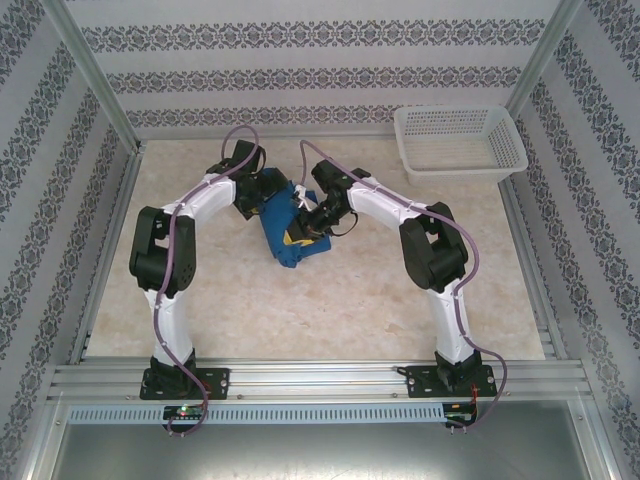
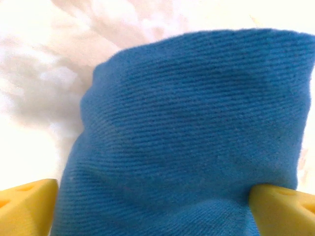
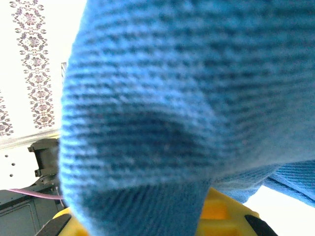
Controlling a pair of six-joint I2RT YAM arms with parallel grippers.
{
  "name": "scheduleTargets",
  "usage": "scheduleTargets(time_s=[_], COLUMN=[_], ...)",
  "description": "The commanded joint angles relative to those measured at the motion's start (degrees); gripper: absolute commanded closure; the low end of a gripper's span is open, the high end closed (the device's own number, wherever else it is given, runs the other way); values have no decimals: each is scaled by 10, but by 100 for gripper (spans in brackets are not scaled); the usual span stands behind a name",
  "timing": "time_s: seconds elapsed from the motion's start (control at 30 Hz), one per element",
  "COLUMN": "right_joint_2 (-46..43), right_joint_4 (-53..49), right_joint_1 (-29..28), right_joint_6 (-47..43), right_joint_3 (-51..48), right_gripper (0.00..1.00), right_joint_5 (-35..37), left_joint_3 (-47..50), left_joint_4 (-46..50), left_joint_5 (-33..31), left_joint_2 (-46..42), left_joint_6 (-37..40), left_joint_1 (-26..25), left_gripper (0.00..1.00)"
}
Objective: Roll up the long pants
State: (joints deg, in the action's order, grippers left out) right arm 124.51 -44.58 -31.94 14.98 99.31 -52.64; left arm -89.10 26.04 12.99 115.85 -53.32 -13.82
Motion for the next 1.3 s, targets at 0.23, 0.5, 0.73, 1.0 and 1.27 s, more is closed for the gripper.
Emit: scheduleTargets(time_s=[0.23,0.5,0.73,1.0,1.27], right_joint_2=[-54,-138,-87,67,101], right_joint_4=[-143,-207,-205,-210,-125], right_joint_1=[7,-74,-224,-259,-235], right_joint_6=[-43,-17,9,-20,-122], right_joint_3=[-30,34,116,192,156], right_gripper=[44,2,2,2,2], right_joint_5=[142,491,741,889,997], left_joint_3=[-26,-55,-48,-20,-10], left_joint_4=[-21,56,101,99,104], left_joint_5=[-10,-18,-10,11,34], left_joint_2=[31,25,16,-5,-19], left_joint_6=[3,-1,-23,-43,-39], left_joint_1=[-3,-4,-10,-17,-19], left_gripper=[100,100,100,100,100])
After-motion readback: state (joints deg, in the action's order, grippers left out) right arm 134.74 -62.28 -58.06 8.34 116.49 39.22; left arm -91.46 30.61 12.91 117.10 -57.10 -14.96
